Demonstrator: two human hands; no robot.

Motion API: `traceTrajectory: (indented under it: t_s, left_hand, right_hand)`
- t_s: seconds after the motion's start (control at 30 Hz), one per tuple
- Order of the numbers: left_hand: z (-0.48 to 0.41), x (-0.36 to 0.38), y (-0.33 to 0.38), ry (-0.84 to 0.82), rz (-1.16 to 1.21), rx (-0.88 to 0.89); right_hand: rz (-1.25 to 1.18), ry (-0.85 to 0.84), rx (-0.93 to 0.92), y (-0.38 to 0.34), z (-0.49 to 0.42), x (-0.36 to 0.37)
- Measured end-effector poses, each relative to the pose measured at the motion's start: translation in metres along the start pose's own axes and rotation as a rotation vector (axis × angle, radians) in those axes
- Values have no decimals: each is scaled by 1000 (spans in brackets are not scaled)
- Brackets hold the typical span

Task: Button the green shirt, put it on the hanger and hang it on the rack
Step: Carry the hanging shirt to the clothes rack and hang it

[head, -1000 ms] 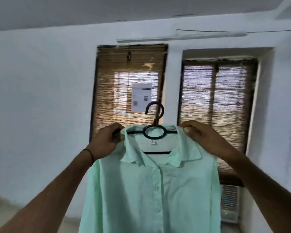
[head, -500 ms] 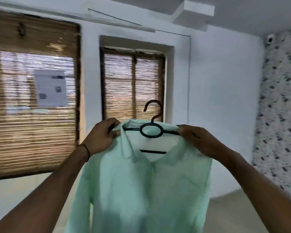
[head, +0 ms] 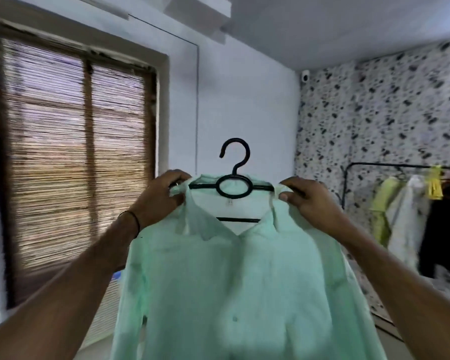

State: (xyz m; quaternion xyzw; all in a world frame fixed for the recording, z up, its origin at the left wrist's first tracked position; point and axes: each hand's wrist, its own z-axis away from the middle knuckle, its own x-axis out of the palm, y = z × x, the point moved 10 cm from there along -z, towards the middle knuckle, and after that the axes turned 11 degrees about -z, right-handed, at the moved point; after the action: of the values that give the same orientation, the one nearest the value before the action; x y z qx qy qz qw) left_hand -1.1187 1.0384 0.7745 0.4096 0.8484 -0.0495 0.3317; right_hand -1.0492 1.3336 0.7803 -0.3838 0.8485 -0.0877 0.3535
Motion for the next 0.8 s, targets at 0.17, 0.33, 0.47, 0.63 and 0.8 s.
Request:
traceTrajectory:
  t_s: [0.17, 0.33, 0.47, 0.63, 0.8]
  left_hand:
    - [-73, 120, 29, -73, 215, 22]
    - [-146, 252, 53, -104, 311, 94]
    - [-199, 349, 58, -81, 418, 112]
    - [-298, 477, 62, -77, 526, 91]
    - [-387, 572, 81, -24, 531, 137]
  right_hand:
    - [112, 89, 110, 100, -5, -63]
    - [261, 131, 252, 209, -6, -110]
    - [311, 176, 321, 282, -18, -139]
    - [380, 230, 404, 375, -57, -182]
    - [440, 285, 474, 468, -91, -220]
